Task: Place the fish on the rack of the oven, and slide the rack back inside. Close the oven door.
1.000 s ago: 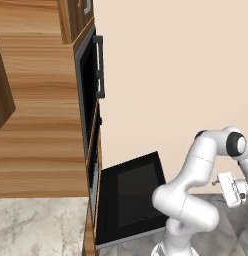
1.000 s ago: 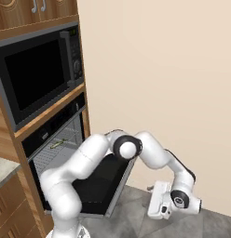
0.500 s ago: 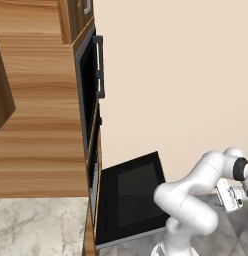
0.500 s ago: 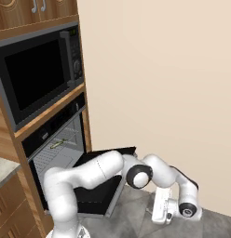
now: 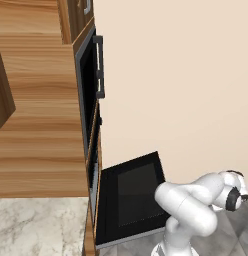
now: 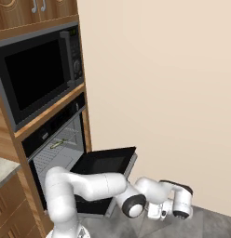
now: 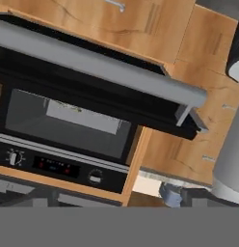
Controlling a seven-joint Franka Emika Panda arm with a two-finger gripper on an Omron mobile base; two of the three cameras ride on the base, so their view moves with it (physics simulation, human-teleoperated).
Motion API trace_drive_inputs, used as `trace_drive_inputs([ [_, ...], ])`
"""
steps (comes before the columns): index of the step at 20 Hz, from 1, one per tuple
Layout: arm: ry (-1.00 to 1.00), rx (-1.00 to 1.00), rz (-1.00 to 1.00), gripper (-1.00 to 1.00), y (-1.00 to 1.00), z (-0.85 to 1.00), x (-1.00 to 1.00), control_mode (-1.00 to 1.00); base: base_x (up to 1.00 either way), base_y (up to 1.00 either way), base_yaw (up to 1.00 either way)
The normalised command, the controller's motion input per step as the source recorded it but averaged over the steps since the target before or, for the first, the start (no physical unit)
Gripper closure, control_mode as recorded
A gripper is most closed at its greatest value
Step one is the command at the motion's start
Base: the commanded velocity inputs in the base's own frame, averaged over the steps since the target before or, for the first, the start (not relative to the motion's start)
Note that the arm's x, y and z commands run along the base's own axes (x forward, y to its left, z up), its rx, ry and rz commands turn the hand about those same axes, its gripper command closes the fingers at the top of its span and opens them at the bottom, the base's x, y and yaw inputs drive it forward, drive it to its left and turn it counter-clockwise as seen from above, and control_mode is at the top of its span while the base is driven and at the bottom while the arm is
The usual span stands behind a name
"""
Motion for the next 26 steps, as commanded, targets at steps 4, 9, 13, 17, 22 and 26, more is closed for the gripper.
trace_drive_inputs([
  [4,0.06,0.00,-0.05,-1.00,0.45,-0.58,0.56,-1.00,0.00,0.00,0.00],
  [9,0.13,0.02,-0.01,-1.00,0.32,-0.40,0.16,-1.00,0.00,0.00,0.00],
  [13,0.15,0.04,0.00,-1.00,0.32,-0.48,0.00,-1.00,0.00,0.00,0.00],
  [17,0.08,0.00,0.00,-1.00,0.42,-0.44,0.09,-1.00,0.00,0.00,0.00],
  [22,0.07,0.00,-0.03,-1.00,0.45,-0.32,0.08,-1.00,0.00,0.00,0.00],
  [26,0.07,0.00,0.00,-1.00,0.27,-0.35,0.19,-1.00,0.00,0.00,0.00],
])
